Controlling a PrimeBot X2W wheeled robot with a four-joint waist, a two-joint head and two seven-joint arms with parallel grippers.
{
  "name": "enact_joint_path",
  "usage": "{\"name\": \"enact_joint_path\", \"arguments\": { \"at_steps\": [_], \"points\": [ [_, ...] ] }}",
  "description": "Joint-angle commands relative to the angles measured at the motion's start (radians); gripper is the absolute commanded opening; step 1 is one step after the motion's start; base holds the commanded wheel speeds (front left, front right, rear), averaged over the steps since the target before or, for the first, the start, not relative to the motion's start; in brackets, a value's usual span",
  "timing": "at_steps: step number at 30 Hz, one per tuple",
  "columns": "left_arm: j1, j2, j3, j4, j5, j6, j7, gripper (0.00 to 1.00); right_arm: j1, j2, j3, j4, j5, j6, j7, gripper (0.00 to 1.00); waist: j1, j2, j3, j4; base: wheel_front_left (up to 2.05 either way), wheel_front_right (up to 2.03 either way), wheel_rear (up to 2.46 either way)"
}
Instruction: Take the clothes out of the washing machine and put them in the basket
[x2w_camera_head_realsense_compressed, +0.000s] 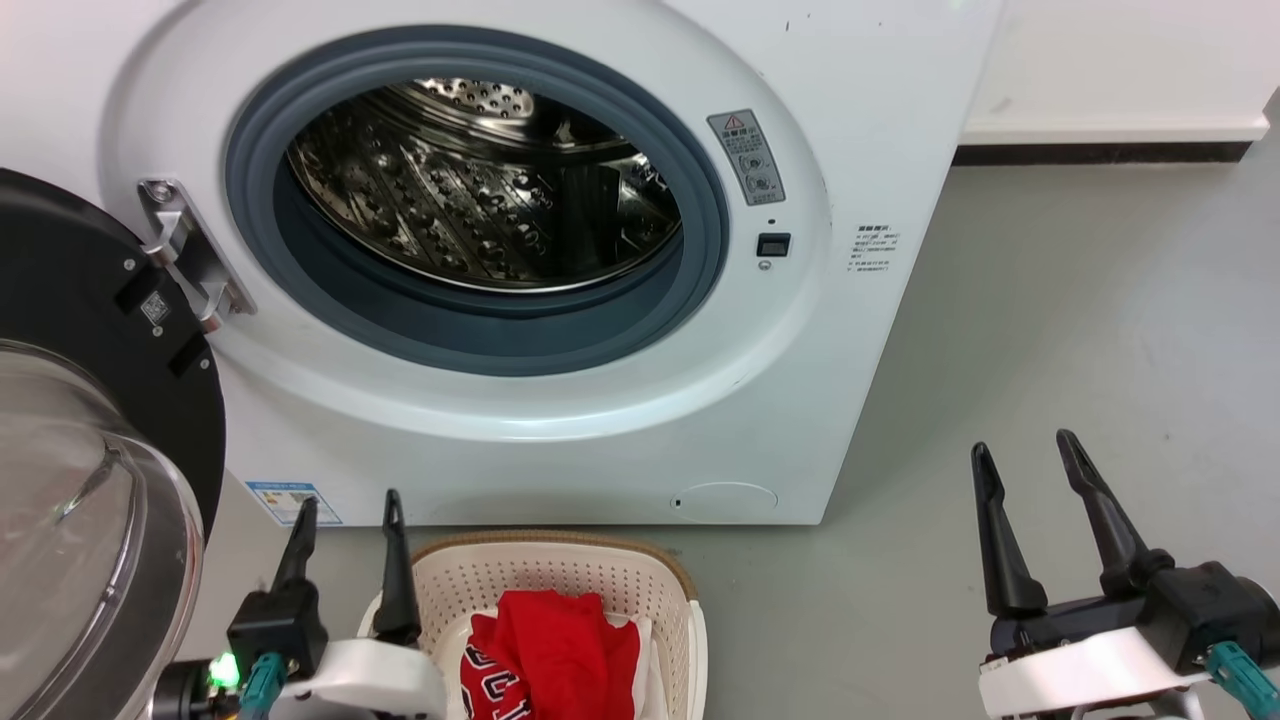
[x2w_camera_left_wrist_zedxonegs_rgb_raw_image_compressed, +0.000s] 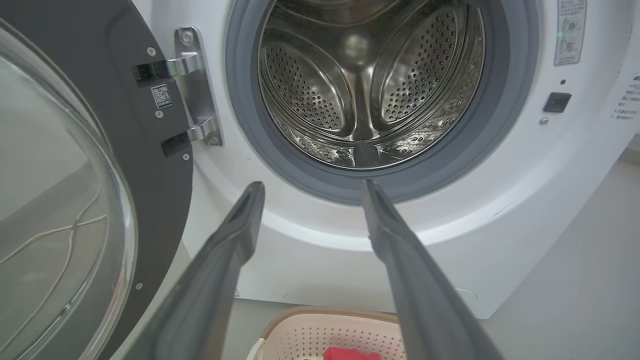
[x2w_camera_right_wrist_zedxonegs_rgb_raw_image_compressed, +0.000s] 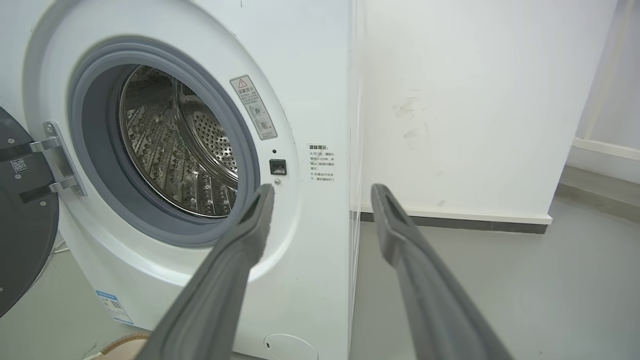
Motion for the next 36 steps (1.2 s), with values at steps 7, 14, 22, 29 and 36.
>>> {"name": "enact_joint_path", "arguments": {
  "at_steps": [7,14,22,29,36],
  "points": [
    [0.083,-0.028,0.054,-0.072,0.061,-0.016,-0.002,1.0,0.053,0.001,-0.007,-0.004,0.013,-0.001,-0.002,1.0,0.0002,-0.0001,-0.042,-0.007,0.0,0.0,0.0],
    [0.117,-0.047,0.076,-0.097,0.092,-0.043,-0.003,1.0,0.08,0.001,-0.009,-0.002,0.015,-0.001,-0.002,1.0,0.0002,-0.0001,-0.057,-0.01,0.0,0.0,0.0],
    [0.138,-0.055,0.094,-0.102,0.109,-0.063,-0.003,1.0,0.092,0.001,-0.006,0.003,0.018,-0.001,-0.002,1.0,0.0002,-0.0001,-0.072,-0.019,0.0,0.0,0.0],
    [0.141,-0.06,0.1,-0.097,0.119,-0.073,-0.003,1.0,0.099,0.001,-0.004,0.004,0.021,-0.001,-0.002,1.0,0.0002,-0.0001,-0.08,-0.019,0.0,0.0,0.0],
    [0.145,-0.063,0.106,-0.091,0.128,-0.077,-0.003,1.0,0.096,0.001,0.0,0.006,0.022,-0.001,-0.002,1.0,0.0002,-0.0001,-0.081,-0.023,0.0,0.0,0.0]
  ]
}}
